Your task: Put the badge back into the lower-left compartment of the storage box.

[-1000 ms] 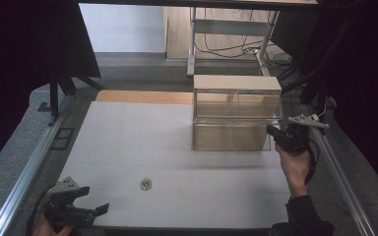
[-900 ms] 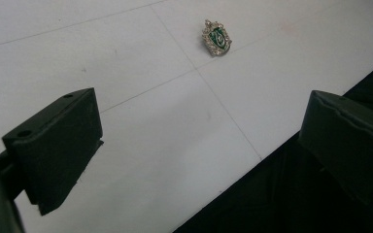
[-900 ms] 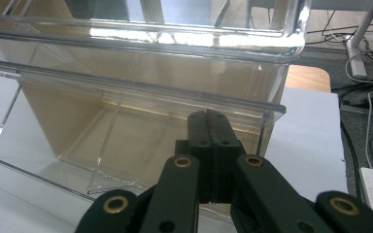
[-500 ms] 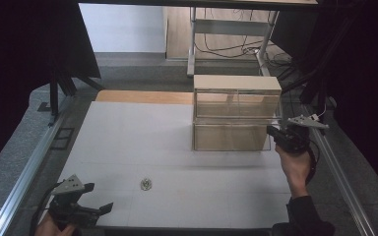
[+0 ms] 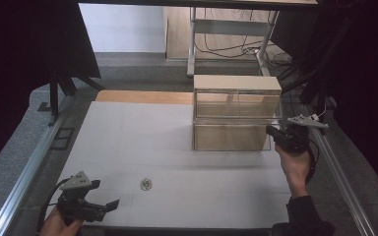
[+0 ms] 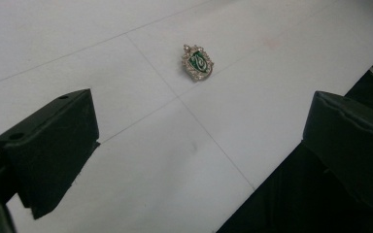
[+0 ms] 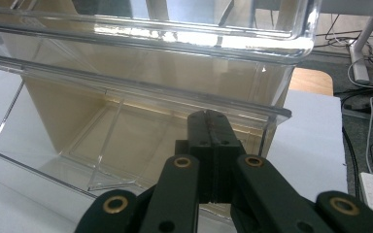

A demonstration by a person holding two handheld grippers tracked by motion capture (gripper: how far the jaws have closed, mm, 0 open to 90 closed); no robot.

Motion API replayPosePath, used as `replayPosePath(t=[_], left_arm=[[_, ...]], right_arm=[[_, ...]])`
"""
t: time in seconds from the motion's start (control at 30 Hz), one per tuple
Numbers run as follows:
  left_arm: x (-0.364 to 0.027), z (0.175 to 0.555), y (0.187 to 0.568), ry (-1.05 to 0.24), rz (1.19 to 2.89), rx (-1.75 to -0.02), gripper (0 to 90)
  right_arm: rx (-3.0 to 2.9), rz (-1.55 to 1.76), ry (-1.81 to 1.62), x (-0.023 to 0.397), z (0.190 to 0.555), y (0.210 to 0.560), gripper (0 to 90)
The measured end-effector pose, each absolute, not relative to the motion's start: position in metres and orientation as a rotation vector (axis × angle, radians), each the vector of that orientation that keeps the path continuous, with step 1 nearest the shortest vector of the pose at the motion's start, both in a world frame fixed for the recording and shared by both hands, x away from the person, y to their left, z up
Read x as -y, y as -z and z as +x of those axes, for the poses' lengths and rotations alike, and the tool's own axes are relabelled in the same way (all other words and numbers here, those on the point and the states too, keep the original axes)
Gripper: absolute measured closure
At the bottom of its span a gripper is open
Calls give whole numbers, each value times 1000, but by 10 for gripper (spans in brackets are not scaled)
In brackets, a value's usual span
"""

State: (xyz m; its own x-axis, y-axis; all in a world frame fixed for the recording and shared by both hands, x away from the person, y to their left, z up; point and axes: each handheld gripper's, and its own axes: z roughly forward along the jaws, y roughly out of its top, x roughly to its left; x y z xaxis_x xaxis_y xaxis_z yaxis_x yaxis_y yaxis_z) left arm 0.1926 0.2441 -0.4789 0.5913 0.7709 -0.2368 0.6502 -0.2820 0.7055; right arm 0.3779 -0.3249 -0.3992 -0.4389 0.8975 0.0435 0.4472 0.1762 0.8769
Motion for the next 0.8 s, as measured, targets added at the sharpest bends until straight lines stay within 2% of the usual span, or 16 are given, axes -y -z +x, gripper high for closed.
replayPosePath(t=[0.8], left_arm=[[-210, 231, 485, -167, 2084, -1087, 7]], right_arm=[[-1978, 1259, -1195, 322, 379, 399, 896]])
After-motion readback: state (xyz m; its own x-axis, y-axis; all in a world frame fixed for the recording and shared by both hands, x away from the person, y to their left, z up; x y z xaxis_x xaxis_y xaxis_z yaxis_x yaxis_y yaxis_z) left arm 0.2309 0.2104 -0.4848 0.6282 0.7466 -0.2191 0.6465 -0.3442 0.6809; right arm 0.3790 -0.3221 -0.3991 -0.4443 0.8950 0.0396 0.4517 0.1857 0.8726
